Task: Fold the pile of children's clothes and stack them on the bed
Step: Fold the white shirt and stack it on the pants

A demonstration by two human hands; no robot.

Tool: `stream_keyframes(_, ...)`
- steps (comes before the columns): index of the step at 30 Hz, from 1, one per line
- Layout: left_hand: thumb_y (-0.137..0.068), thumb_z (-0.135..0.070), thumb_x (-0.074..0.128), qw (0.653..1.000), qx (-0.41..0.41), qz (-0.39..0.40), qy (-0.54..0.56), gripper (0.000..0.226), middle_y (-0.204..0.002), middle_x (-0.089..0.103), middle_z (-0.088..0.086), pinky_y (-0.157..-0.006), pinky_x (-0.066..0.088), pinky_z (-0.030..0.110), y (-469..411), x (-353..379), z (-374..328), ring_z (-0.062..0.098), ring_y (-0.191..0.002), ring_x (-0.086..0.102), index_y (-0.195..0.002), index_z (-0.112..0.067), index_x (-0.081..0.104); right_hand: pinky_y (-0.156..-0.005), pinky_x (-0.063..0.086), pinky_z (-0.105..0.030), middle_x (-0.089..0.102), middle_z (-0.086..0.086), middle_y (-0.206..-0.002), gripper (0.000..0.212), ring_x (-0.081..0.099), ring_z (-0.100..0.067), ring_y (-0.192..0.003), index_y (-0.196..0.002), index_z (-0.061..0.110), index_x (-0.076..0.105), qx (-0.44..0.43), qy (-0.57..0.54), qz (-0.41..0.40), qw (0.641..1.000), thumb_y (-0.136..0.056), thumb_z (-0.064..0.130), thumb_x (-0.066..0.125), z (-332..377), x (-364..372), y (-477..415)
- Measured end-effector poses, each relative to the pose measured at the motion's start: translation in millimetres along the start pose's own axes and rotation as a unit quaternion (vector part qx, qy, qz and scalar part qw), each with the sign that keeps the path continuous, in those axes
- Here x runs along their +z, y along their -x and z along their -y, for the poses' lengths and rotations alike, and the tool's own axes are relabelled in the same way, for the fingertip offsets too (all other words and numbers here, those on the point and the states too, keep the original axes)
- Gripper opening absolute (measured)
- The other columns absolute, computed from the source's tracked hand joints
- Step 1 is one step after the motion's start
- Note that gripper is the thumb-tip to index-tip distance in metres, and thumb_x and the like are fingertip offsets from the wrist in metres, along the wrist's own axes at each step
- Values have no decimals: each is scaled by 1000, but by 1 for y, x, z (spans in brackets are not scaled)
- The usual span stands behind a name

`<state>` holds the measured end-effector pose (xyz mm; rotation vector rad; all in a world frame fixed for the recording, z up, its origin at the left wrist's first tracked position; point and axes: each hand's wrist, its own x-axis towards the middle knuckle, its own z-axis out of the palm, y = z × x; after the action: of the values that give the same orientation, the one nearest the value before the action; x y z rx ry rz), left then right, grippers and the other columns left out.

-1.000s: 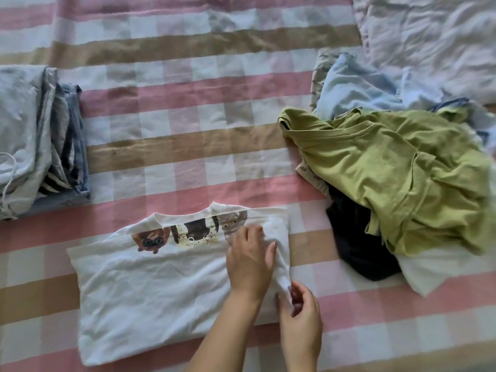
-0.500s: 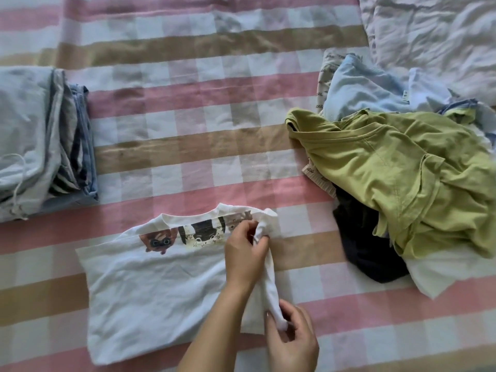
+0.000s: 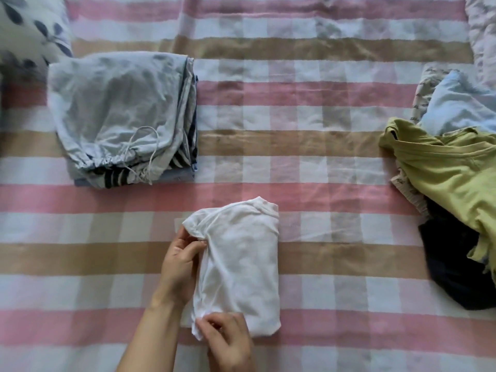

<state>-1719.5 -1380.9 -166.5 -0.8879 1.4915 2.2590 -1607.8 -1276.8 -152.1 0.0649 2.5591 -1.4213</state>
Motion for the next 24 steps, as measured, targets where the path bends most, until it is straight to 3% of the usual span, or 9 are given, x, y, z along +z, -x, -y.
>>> stream_keyframes(4,-85,13,41,998,8,-51,-45,48,-109,68,8,-82,50,31,-10,-25,4,21,-101,63,-104,-23,66,-56,44,-3,59,21,-85,9,54,5,-69,-77,33,69,-37,44,13,998,-80,28,62,-6,26,-2)
stream_keyframes(7,-82,15,47,986,64,-110,-109,45,-100,69,2,-75,51,18,-13,-26,7,12,-92,65,-101,-23,64,-62,50,-17,68,2,-92,31,58,-14,-77,-92,17,73,-136,101,15,985,-84,7,45,-10,27,-7)
stream_keyframes(9,-83,11,52,962,112,-186,-164,39,-101,66,2,-75,48,14,-8,-24,11,7,-89,64,-101,-22,61,-76,50,-22,63,-3,-103,32,58,-18,-88,-103,15,68,-141,90,-44,985,-91,15,38,-18,14,-12)
stream_keyframes(11,-85,2,56,925,137,-261,-238,29,-110,62,8,-82,43,22,2,-24,21,15,-97,59,-109,-15,58,-91,42,-26,54,-1,-114,28,51,-17,-102,-110,14,64,-75,74,-113,988,-89,22,47,-26,-3,-19)
stream_keyframes(13,-86,-4,58,901,125,-292,-296,31,-117,56,12,-89,41,31,13,-25,33,23,-108,52,-117,-8,54,-96,33,-26,50,-2,-118,33,45,-17,-109,-115,6,61,34,66,-170,983,-84,16,56,-35,-16,-31)
stream_keyframes(16,-85,-6,62,895,93,-281,-333,42,-122,52,16,-98,39,45,23,-24,45,30,-116,47,-124,0,49,-98,30,-25,49,-9,-120,44,44,-23,-116,-125,2,51,178,-1,-151,972,-83,-1,62,-42,-25,-49)
stream_keyframes(18,-84,-13,65,898,77,-265,-343,49,-124,51,15,-98,39,43,24,-24,47,30,-116,47,-127,0,46,-96,31,-21,49,-6,-120,46,45,-18,-114,-129,4,48,211,-20,-129,969,-84,5,63,-46,-26,-55)
stream_keyframes(22,-80,-24,70,910,22,-244,-335,40,-103,62,7,-75,41,28,20,-31,43,27,-98,57,-113,-5,54,-87,44,-26,59,4,-111,41,55,-14,-104,-123,12,53,265,-63,-122,954,-85,25,64,-47,-25,-62)
stream_keyframes(24,-78,-24,73,923,7,-213,-319,28,-89,62,-4,-65,40,25,19,-32,40,22,-88,60,-98,-14,56,-73,46,-18,64,14,-96,27,61,-11,-93,-109,21,56,282,-98,-103,949,-85,30,64,-46,-25,-66)
